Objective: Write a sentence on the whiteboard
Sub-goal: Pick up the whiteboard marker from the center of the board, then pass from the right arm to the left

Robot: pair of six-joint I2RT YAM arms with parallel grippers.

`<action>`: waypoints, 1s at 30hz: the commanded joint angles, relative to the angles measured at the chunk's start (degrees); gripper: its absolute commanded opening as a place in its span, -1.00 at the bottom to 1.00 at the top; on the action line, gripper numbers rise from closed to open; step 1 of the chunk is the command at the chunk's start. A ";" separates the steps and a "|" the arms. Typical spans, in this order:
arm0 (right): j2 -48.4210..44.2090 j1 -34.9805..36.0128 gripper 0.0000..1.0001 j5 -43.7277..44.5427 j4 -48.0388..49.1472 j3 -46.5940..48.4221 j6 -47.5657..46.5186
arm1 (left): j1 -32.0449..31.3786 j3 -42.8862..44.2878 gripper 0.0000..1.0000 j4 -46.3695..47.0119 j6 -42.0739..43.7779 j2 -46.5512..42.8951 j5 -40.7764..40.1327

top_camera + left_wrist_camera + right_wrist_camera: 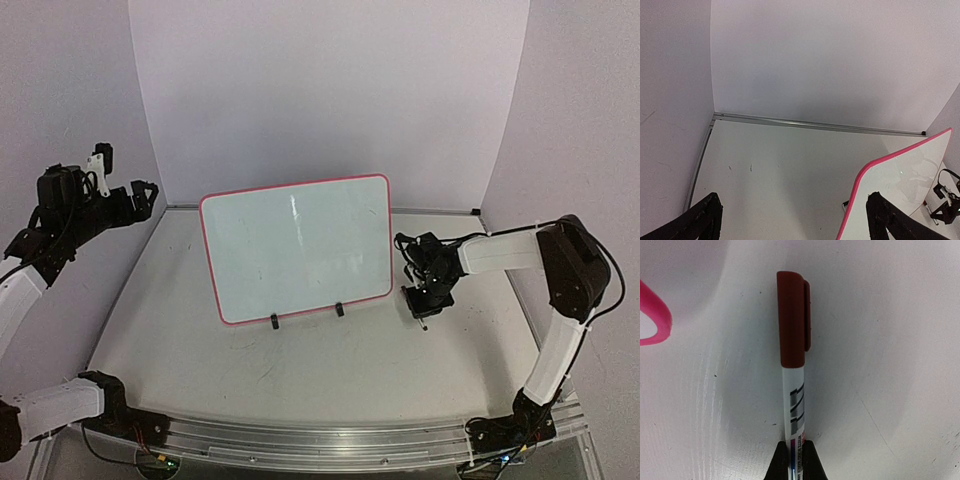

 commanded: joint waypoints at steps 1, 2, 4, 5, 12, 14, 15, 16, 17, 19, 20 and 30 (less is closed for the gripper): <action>-7.55 0.25 -1.00 4.88 -1.98 -1.64 4.29 | 0.10 -0.36 0.99 -0.51 -2.06 -0.69 6.90; -10.08 0.45 -1.00 4.80 -1.98 -2.22 4.93 | 0.09 -0.64 0.99 -1.63 -2.71 -0.52 7.97; -15.14 1.47 -1.00 3.80 -1.96 -3.21 5.01 | 0.09 -0.93 0.99 -4.76 -3.65 -0.05 9.83; -17.13 2.72 -1.00 2.66 -1.97 -3.39 4.27 | 0.08 -1.14 0.99 -6.73 -3.94 0.08 10.94; -22.61 17.79 -1.00 1.13 -5.07 1.31 -0.64 | -2.14 -0.80 0.92 -13.64 -7.63 0.15 25.33; -22.04 20.56 -1.00 -0.42 -5.22 3.37 -1.20 | -4.80 0.37 0.92 -15.14 -8.08 0.22 26.01; -21.41 22.20 -1.00 -1.44 -5.23 4.48 -1.52 | -6.30 1.24 0.92 -15.79 -8.27 0.42 25.97; -20.61 23.90 -1.00 -2.24 -5.23 5.72 -1.83 | -7.82 1.97 0.92 -16.30 -8.55 0.76 25.95; -19.93 25.57 -1.00 -3.02 -5.21 7.35 -2.22 | -9.53 2.52 0.92 -16.65 -8.87 1.41 26.14; -17.93 28.32 -1.00 -4.21 -5.20 10.25 -2.99 | -11.85 2.47 0.92 -15.75 -10.29 2.73 27.91; -16.98 29.57 -1.00 -4.70 -5.22 11.92 -3.32 | -12.93 2.03 0.92 -14.68 -11.03 3.27 28.90; -10.24 36.61 -1.00 -8.50 -4.46 21.22 -6.47 | -23.84 -1.94 0.82 -4.27 -17.61 8.87 32.91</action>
